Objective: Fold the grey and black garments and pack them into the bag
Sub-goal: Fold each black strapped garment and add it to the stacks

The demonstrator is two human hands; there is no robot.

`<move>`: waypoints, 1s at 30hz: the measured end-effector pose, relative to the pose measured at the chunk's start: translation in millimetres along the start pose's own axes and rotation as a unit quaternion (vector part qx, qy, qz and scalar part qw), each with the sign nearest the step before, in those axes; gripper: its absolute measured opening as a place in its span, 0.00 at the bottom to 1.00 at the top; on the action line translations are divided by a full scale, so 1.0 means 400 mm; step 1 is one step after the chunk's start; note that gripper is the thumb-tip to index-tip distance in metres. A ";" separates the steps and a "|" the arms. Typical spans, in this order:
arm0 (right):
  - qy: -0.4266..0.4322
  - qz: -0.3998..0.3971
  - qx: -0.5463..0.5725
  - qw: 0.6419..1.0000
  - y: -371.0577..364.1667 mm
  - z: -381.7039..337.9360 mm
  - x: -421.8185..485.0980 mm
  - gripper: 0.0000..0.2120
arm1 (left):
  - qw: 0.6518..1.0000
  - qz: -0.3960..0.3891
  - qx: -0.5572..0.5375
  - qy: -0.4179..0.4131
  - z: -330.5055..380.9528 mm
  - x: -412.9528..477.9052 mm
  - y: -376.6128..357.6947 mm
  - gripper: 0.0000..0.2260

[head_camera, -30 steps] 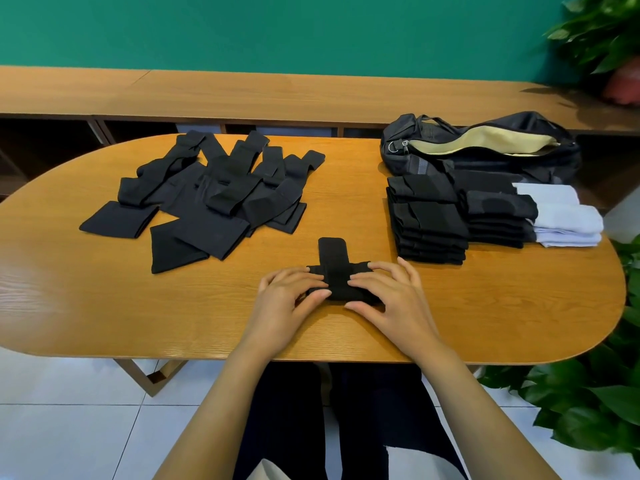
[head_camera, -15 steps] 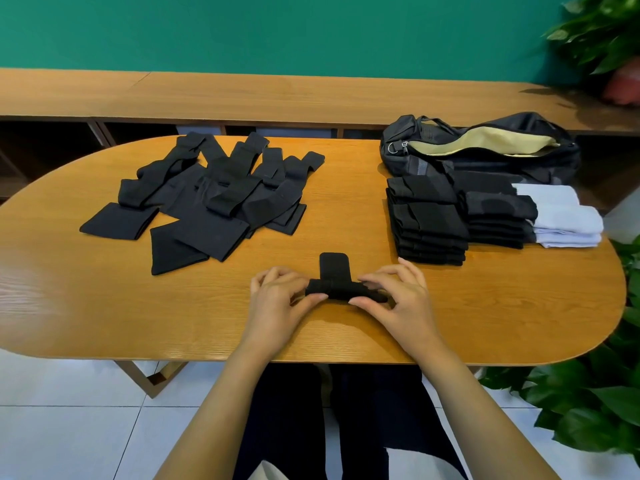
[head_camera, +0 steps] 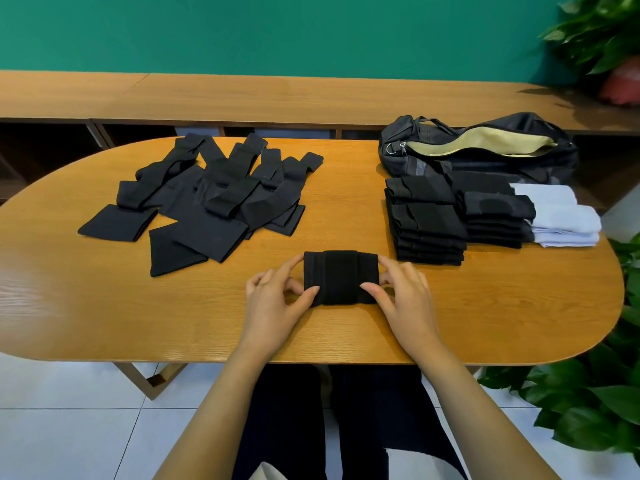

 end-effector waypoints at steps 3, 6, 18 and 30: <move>-0.004 -0.008 0.007 1.000 -0.003 0.002 0.001 0.32 | 1.000 0.005 0.005 0.002 -0.003 -0.001 0.000 0.29; 0.001 -0.010 0.007 1.000 -0.001 -0.002 0.005 0.30 | 1.000 0.004 0.004 0.006 -0.004 0.000 0.000 0.29; 0.124 0.006 -0.070 0.990 -0.006 -0.034 -0.005 0.19 | 0.996 -0.023 0.086 -0.027 -0.001 0.001 -0.005 0.13; 0.131 0.027 -0.112 0.985 0.038 -0.030 -0.005 0.17 | 0.983 -0.029 0.180 0.026 -0.010 0.008 -0.015 0.11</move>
Point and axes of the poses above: each hand's wrist, its own x-axis towards the middle knuckle, its own y-axis out of the back of the hand, z = x × y, the point moved 5 cm from there along x, towards the middle knuckle, and after that the axes turned 12 degrees about -x, right-handed, at the moved point
